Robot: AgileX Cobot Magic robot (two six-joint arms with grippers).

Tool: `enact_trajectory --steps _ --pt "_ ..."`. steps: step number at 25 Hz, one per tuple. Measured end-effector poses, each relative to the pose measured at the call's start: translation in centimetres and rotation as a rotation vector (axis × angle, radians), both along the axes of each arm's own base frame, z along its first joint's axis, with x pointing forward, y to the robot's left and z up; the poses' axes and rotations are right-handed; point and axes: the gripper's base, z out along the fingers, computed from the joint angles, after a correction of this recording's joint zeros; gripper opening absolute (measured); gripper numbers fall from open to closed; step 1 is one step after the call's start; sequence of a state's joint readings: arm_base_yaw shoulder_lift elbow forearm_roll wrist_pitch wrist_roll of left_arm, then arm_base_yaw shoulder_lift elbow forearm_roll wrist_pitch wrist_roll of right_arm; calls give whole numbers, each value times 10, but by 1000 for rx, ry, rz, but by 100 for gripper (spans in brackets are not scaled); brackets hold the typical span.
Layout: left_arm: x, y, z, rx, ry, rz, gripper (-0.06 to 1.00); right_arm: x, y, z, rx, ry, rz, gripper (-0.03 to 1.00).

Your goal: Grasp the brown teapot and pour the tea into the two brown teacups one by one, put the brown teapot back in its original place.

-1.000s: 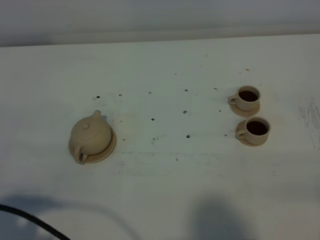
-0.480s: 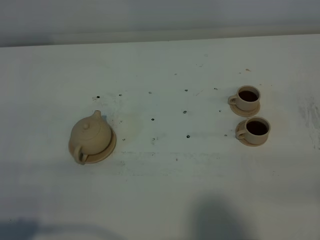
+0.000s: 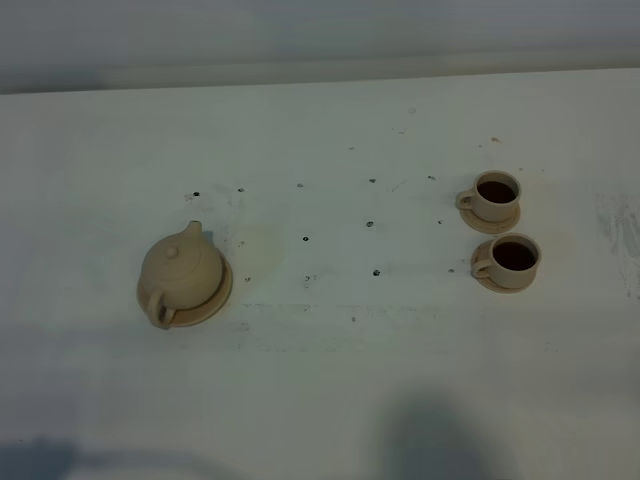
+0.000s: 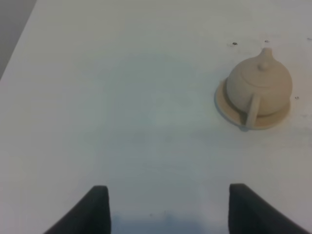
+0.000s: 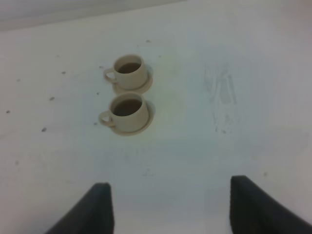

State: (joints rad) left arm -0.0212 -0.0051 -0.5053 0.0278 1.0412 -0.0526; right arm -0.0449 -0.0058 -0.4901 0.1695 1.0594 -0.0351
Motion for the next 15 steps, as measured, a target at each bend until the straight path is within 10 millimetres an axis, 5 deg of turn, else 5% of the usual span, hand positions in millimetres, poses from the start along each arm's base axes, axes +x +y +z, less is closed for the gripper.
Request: enact_trajectory --steps 15 --pt "0 0 0 0 0 0 53 0 0 0 0 0 0 54"
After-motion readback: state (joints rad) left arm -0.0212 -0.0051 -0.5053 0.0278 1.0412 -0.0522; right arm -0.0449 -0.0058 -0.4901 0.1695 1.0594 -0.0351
